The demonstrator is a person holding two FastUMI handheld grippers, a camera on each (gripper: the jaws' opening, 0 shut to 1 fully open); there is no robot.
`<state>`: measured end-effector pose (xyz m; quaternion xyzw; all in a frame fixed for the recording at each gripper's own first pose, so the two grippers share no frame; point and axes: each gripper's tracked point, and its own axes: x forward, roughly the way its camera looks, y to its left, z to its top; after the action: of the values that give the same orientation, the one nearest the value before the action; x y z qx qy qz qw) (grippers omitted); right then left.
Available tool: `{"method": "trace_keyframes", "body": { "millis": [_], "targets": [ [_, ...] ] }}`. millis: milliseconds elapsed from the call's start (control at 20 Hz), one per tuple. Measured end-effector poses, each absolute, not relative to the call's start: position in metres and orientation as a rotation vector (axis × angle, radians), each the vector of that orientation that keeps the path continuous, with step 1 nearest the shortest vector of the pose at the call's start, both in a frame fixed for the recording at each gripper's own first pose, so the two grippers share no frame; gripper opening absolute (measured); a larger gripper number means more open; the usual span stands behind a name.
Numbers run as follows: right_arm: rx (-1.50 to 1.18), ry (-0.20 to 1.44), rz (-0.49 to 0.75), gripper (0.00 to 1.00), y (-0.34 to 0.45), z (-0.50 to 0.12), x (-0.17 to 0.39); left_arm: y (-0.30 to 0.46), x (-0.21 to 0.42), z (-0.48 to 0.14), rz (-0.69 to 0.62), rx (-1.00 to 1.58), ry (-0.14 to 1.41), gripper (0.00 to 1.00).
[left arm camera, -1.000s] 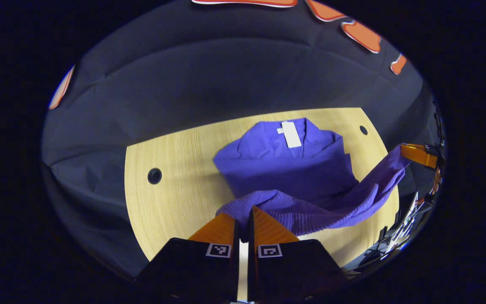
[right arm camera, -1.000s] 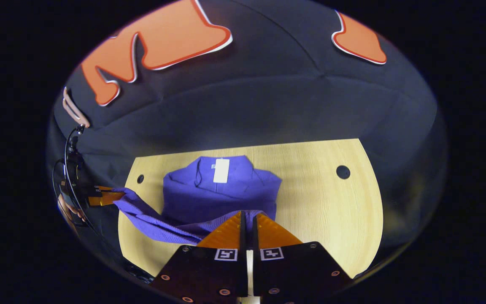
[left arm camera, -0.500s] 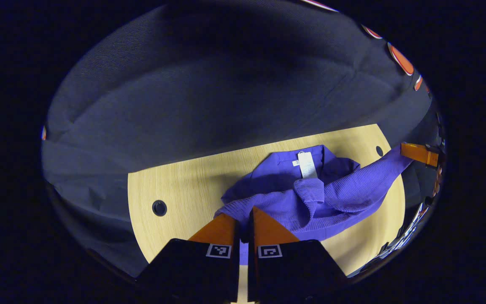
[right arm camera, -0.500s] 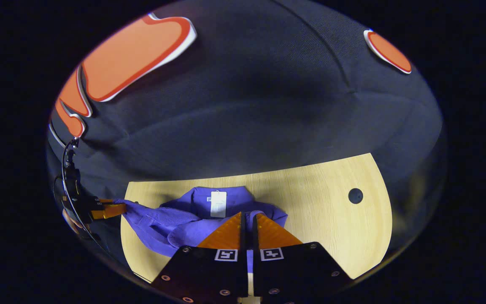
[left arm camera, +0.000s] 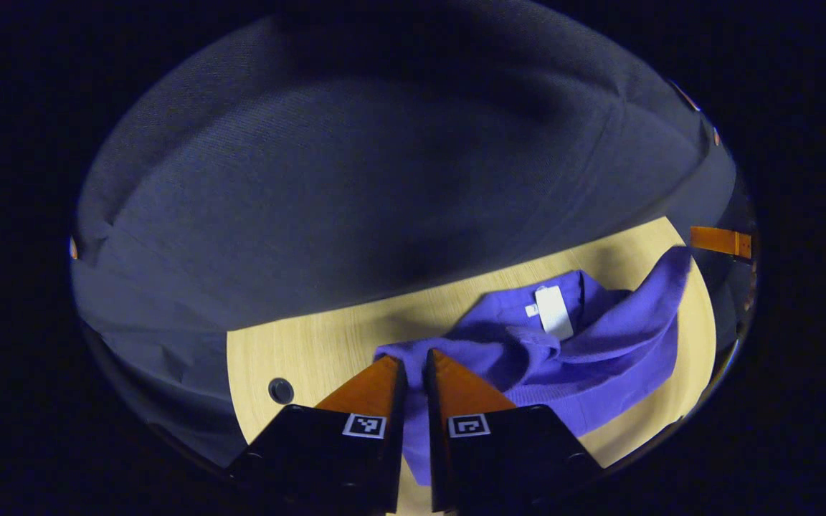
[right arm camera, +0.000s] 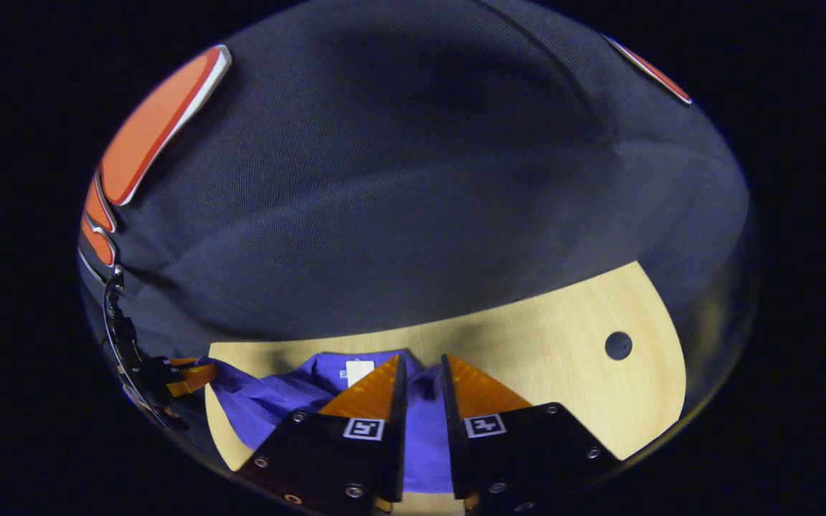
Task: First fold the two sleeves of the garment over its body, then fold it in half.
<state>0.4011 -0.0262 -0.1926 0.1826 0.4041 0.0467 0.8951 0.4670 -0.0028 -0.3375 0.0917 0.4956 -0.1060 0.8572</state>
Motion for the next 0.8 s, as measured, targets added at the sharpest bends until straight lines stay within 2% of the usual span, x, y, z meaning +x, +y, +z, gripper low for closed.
{"method": "trace_keyframes", "body": {
  "millis": [100,150,200,300,400,450,500,550,600,650,700,750,800],
  "targets": [
    [0.351,0.829,0.098,0.39,-0.031,-0.192,0.398,-0.009,0.468,-0.338,-0.219,0.169,1.024,0.30],
    [0.328,0.832,0.098,0.53,-0.033,-0.193,0.396,-0.012,0.468,-0.338,-0.223,0.153,1.019,0.42],
    [0.300,0.825,0.099,0.46,-0.029,-0.199,0.397,-0.017,0.467,-0.339,-0.228,0.137,1.015,0.46],
    [0.243,0.787,0.079,0.47,-0.034,-0.196,0.400,-0.021,0.467,-0.343,-0.238,0.111,1.011,0.51],
    [0.207,0.767,0.078,0.49,-0.035,-0.197,0.401,-0.022,0.467,-0.343,-0.233,0.099,1.003,0.68],
    [0.192,0.762,0.075,0.52,-0.037,-0.198,0.401,-0.022,0.467,-0.343,-0.224,0.084,1.002,0.81],
    [0.180,0.752,0.073,0.48,-0.041,-0.197,0.401,-0.021,0.467,-0.342,-0.207,0.066,0.988,0.85],
    [0.175,0.739,0.064,0.61,-0.045,-0.195,0.402,-0.021,0.464,-0.340,-0.190,0.046,0.987,0.89],
    [0.179,0.726,0.058,0.64,-0.046,-0.192,0.401,-0.022,0.459,-0.340,-0.185,0.027,0.983,0.90],
    [0.187,0.715,0.051,0.68,-0.047,-0.191,0.400,-0.021,0.451,-0.341,-0.174,0.016,0.994,0.95],
    [0.192,0.697,0.053,0.67,-0.048,-0.187,0.401,-0.017,0.445,-0.337,-0.168,0.009,0.981,0.96],
    [0.182,0.677,0.047,0.78,-0.051,-0.184,0.401,-0.014,0.439,-0.333,-0.158,0.003,0.969,0.96],
    [0.164,0.657,0.048,0.72,-0.051,-0.183,0.402,-0.014,0.434,-0.328,-0.153,-0.001,0.947,0.96]
  ]
}}
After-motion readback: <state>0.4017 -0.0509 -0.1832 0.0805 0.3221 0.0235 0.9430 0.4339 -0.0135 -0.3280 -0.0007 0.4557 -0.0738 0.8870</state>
